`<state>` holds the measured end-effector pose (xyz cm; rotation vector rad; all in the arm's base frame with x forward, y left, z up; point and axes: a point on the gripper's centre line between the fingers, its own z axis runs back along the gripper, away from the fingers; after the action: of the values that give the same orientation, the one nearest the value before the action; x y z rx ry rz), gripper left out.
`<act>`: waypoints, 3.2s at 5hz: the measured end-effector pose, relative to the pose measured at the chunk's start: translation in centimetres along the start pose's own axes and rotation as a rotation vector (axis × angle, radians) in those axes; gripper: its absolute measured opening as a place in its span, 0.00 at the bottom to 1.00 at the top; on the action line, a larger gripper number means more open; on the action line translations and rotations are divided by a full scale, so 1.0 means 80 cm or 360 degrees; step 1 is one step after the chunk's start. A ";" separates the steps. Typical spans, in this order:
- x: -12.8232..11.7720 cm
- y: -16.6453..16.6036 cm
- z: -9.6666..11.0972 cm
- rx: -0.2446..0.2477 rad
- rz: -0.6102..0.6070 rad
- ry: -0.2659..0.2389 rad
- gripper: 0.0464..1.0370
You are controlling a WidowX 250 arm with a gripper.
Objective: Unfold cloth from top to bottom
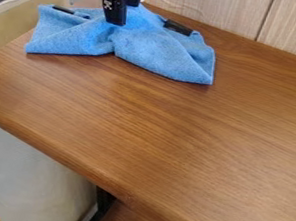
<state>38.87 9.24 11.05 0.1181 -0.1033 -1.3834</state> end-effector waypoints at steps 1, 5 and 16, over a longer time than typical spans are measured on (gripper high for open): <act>-0.001 -0.003 -0.012 -0.0047 -0.0005 0.0004 0.65; 0.002 -0.004 -0.016 -0.0075 -0.0013 -0.0014 0.01; -0.006 -0.212 0.001 -0.0122 -0.0214 -0.0242 0.17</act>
<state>22.26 6.62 8.66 -0.0451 -0.1716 -1.5278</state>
